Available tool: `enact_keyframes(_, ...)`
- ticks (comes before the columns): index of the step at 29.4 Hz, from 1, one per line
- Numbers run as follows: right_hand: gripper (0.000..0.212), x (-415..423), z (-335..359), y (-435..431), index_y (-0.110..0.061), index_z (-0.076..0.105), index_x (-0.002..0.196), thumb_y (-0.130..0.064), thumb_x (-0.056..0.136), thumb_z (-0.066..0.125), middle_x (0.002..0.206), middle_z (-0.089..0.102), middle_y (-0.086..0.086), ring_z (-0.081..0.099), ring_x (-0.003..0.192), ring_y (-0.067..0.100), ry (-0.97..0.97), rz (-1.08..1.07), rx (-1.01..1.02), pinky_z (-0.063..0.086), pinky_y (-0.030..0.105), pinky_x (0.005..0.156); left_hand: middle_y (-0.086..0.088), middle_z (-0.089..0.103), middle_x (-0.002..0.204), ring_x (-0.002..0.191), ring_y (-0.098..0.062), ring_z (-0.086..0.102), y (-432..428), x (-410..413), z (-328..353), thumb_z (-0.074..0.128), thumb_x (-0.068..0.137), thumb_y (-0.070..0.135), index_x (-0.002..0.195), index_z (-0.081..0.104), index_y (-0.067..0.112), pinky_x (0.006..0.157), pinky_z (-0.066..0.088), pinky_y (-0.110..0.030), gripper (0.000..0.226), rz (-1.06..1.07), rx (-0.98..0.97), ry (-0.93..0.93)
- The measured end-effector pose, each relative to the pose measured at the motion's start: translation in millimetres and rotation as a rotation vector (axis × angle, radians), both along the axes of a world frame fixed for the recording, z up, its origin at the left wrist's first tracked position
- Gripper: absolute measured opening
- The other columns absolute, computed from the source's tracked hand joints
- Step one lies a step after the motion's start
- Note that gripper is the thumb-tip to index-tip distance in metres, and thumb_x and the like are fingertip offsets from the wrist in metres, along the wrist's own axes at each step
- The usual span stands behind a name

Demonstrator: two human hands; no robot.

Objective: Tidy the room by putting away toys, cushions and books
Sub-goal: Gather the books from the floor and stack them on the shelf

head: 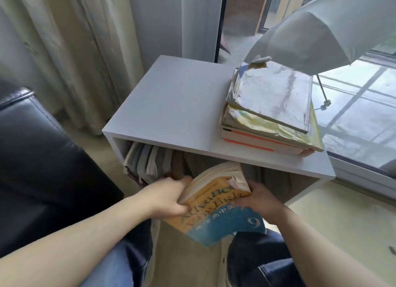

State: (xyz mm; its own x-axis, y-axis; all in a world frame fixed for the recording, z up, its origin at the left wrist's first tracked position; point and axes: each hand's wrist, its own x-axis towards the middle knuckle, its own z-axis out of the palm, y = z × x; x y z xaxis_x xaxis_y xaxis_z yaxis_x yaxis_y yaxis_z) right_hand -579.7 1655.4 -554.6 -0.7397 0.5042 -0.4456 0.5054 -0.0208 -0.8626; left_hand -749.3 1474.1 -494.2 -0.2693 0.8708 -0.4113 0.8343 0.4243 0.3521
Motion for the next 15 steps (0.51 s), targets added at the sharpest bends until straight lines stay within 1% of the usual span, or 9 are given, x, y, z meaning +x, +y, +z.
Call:
enact_keyframes(2,0.035,-6,0,2,-0.014,0.063,0.093,0.011,0.070,0.073,0.086,0.070,0.003,0.068,0.066,0.005,0.007,-0.046,-0.008,0.054,0.018,0.061,-0.005,0.069,0.097,0.082,-0.023,0.066,7,2,-4,0.060,0.081,0.038,0.115,0.046,0.021,0.069,0.054,-0.033,0.040,0.030,0.043,-0.013)
enact_keyframes(3,0.034,-13,-1,4,-0.018,0.061,0.091,0.008,0.072,0.072,0.088,0.070,0.003,0.068,0.068,0.006,0.025,-0.079,0.002,0.054,0.020,0.062,-0.006,0.069,0.096,0.082,-0.023,0.067,12,-1,-6,0.059,0.080,0.038,0.113,0.048,0.021,0.070,0.055,-0.035,0.039,0.095,0.080,-0.066)
enact_keyframes(5,0.031,-26,-1,2,-0.025,0.059,0.093,-0.001,0.078,0.072,0.096,0.069,0.001,0.067,0.086,0.014,0.100,-0.173,0.012,0.056,0.030,0.075,-0.004,0.069,0.099,0.085,-0.020,0.067,18,-3,-7,0.060,0.083,0.034,0.112,0.052,0.022,0.073,0.056,-0.033,0.032,0.240,0.154,-0.188)
enact_keyframes(7,0.025,-35,-4,1,-0.020,0.059,0.103,-0.009,0.083,0.069,0.109,0.065,0.004,0.062,0.105,0.024,0.165,-0.266,-0.003,0.051,0.041,0.091,-0.003,0.067,0.107,0.091,-0.018,0.064,24,-1,-10,0.061,0.086,0.030,0.116,0.054,0.021,0.073,0.050,-0.026,0.032,0.351,0.193,-0.243)
enact_keyframes(9,0.023,-37,-6,0,-0.020,0.053,0.103,-0.012,0.086,0.066,0.114,0.058,0.000,0.054,0.111,0.022,0.105,-0.286,0.045,0.045,0.041,0.099,-0.004,0.062,0.117,0.098,-0.019,0.058,27,3,-14,0.060,0.087,0.026,0.125,0.052,0.019,0.077,0.043,-0.024,0.040,0.481,0.247,-0.268)
enact_keyframes(11,0.017,-35,-9,2,-0.025,0.050,0.092,-0.013,0.089,0.063,0.122,0.053,0.002,0.051,0.111,0.023,-0.009,-0.275,0.082,0.043,0.042,0.101,-0.004,0.056,0.115,0.095,-0.018,0.052,32,5,-14,0.059,0.089,0.023,0.132,0.048,0.015,0.077,0.038,-0.024,0.045,0.644,0.306,-0.314)
enact_keyframes(12,0.016,-33,-10,3,-0.026,0.052,0.094,-0.015,0.090,0.061,0.124,0.053,0.006,0.051,0.108,0.022,-0.051,-0.278,0.083,0.044,0.040,0.099,-0.003,0.054,0.109,0.092,-0.017,0.050,35,4,-14,0.059,0.089,0.023,0.131,0.048,0.014,0.076,0.038,-0.026,0.044,0.723,0.329,-0.332)
enact_keyframes(13,0.018,-30,-11,4,-0.023,0.054,0.105,-0.016,0.091,0.060,0.128,0.052,0.010,0.048,0.105,0.021,-0.084,-0.282,0.095,0.042,0.035,0.095,-0.003,0.053,0.103,0.089,-0.018,0.050,39,4,-15,0.059,0.089,0.023,0.127,0.050,0.012,0.075,0.040,-0.029,0.040,0.798,0.345,-0.349)
enact_keyframes(15,0.037,-23,-14,8,-0.010,0.048,0.127,-0.015,0.091,0.057,0.129,0.051,0.013,0.044,0.100,0.020,-0.146,-0.310,0.129,0.038,0.029,0.087,-0.005,0.053,0.089,0.087,-0.024,0.052,49,5,-17,0.057,0.089,0.024,0.109,0.053,0.011,0.077,0.045,-0.035,0.024,0.898,0.359,-0.355)
